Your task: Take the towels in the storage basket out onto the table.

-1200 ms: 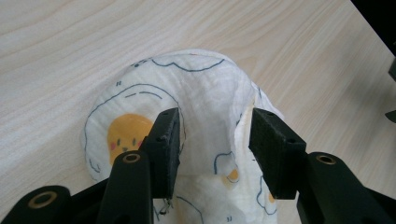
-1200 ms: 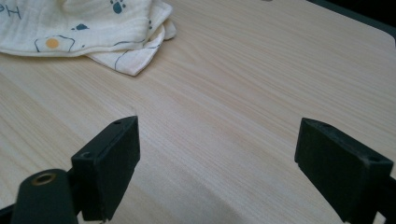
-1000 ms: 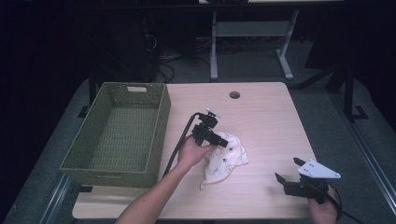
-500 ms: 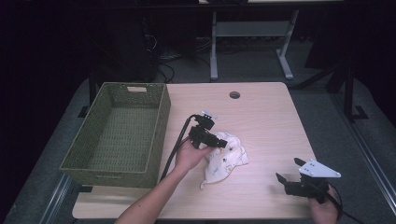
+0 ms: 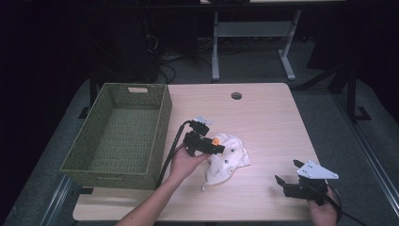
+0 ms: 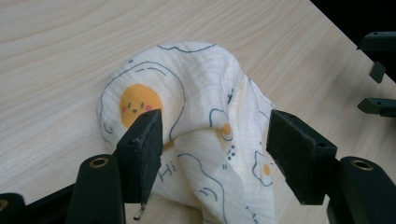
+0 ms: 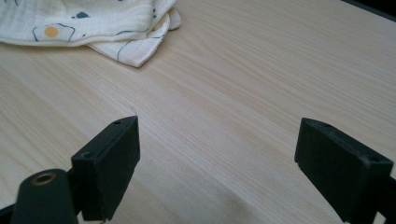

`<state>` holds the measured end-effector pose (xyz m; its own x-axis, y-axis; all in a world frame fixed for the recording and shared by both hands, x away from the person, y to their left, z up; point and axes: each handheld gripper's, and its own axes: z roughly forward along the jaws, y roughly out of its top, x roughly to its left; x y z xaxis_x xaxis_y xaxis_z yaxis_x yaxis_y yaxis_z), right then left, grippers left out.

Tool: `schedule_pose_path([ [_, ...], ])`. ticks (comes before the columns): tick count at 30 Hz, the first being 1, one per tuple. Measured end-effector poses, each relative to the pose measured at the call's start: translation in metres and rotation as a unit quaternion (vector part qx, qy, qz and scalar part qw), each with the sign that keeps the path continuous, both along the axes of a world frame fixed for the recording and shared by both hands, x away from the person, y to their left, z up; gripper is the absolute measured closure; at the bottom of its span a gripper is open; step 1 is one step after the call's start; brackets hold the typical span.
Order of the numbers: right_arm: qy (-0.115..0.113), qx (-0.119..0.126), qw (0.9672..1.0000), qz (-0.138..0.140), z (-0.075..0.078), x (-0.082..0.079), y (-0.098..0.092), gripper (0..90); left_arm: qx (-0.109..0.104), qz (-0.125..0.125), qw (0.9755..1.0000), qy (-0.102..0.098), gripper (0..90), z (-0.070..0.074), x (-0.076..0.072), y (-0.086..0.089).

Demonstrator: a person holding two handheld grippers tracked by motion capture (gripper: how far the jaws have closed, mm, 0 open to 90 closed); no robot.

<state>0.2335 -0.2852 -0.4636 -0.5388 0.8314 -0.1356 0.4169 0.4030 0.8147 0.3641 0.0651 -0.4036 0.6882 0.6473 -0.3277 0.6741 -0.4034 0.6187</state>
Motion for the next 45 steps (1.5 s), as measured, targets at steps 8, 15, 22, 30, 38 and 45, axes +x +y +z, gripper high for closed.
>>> schedule_pose_path([
  [8,0.006,-0.001,1.0,0.0,-0.002,0.001,-0.001,13.7,-0.003,0.003,0.9999,-0.014,34.2,-0.001,-0.005,0.005],
  [15,0.006,-0.003,1.0,0.002,-0.002,0.001,0.001,13.7,0.001,-0.004,0.9997,-0.022,33.4,0.0,-0.014,0.011],
  [22,0.002,-0.004,1.0,0.002,-0.001,0.001,0.0,13.7,0.002,-0.005,0.9994,-0.034,33.4,-0.001,-0.023,0.016],
  [30,0.006,-0.004,1.0,0.001,-0.002,0.001,0.001,13.7,-0.002,-0.005,0.9993,-0.036,33.4,-0.007,-0.033,0.021],
  [38,0.007,-0.004,1.0,0.0,-0.002,0.001,0.001,13.7,0.002,-0.008,0.9991,-0.042,33.2,-0.011,-0.043,0.028],
  [45,0.008,-0.006,1.0,0.0,-0.003,0.001,0.002,13.7,-0.006,-0.011,0.9987,-0.049,32.8,-0.011,-0.052,0.033],
])
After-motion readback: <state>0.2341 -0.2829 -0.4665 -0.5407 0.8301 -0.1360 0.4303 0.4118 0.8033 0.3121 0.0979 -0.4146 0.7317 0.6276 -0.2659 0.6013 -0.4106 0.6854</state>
